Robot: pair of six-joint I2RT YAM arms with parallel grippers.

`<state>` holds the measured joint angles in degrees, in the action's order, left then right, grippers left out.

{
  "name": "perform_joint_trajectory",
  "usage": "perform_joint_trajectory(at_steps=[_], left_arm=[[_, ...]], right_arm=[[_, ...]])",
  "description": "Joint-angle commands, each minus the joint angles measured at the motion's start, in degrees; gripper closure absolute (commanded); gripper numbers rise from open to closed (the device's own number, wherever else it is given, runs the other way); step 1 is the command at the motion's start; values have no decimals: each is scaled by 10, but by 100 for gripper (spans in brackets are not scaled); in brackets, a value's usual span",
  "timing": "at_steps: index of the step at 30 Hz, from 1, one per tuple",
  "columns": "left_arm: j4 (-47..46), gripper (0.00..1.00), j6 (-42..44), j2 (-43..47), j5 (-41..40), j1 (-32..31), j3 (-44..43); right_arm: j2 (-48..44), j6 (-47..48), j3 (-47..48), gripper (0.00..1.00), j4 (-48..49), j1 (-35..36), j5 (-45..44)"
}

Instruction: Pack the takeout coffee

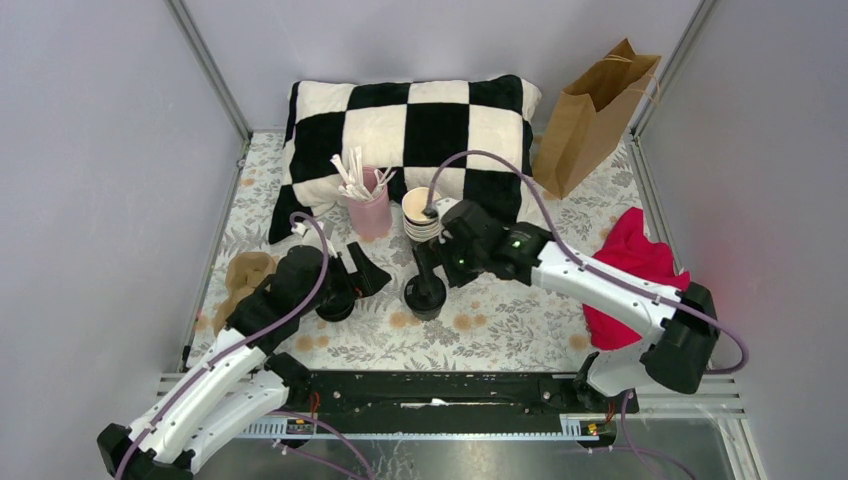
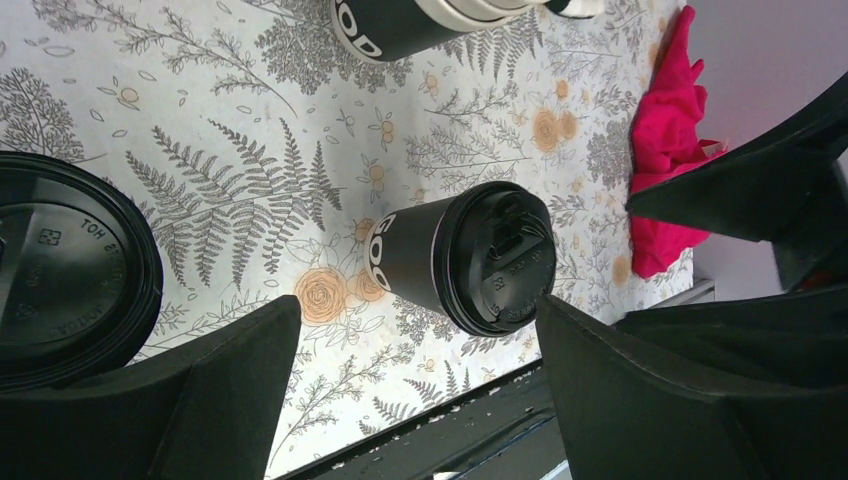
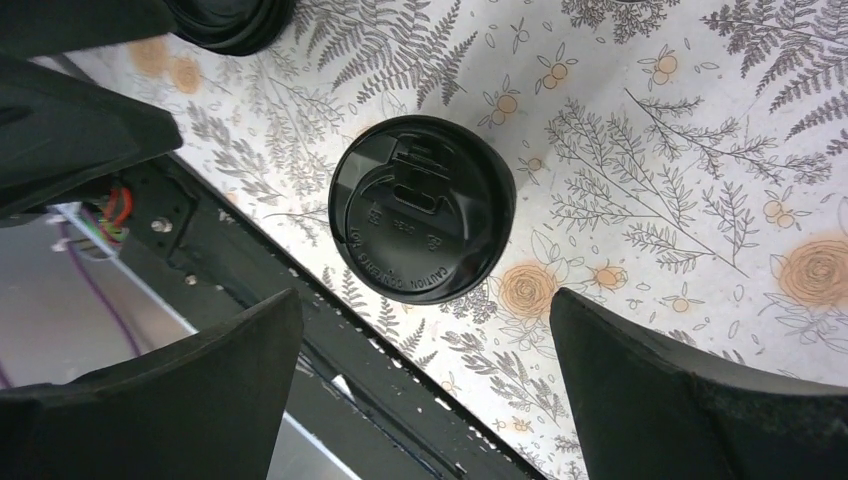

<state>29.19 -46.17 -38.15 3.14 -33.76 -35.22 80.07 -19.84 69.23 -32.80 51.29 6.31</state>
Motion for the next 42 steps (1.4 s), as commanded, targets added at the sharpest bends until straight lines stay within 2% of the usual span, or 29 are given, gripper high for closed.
perform_joint_trajectory(at_steps=[1,5,12,20,25,29,42], left_arm=[[5,8,20,18,-18,2,-36],[17,6,29,28,-19,2,-35],[22,4,35,44,-19,2,-29],[36,3,37,63,-22,2,-34],[48,2,39,72,-24,2,-45],[52,2,41,73,-23,2,-52],[50,2,47,68,-22,2,-54]], right_arm=[[53,-9,60,0,-81,67,-165],[98,-10,102,0,-100,115,-196],[138,-14,141,0,-109,145,-198],[172,-17,149,0,-105,148,-217],[178,-21,150,7,-102,149,-242],[176,-22,145,8,-94,149,-242],[186,-31,133,9,-70,149,-244]])
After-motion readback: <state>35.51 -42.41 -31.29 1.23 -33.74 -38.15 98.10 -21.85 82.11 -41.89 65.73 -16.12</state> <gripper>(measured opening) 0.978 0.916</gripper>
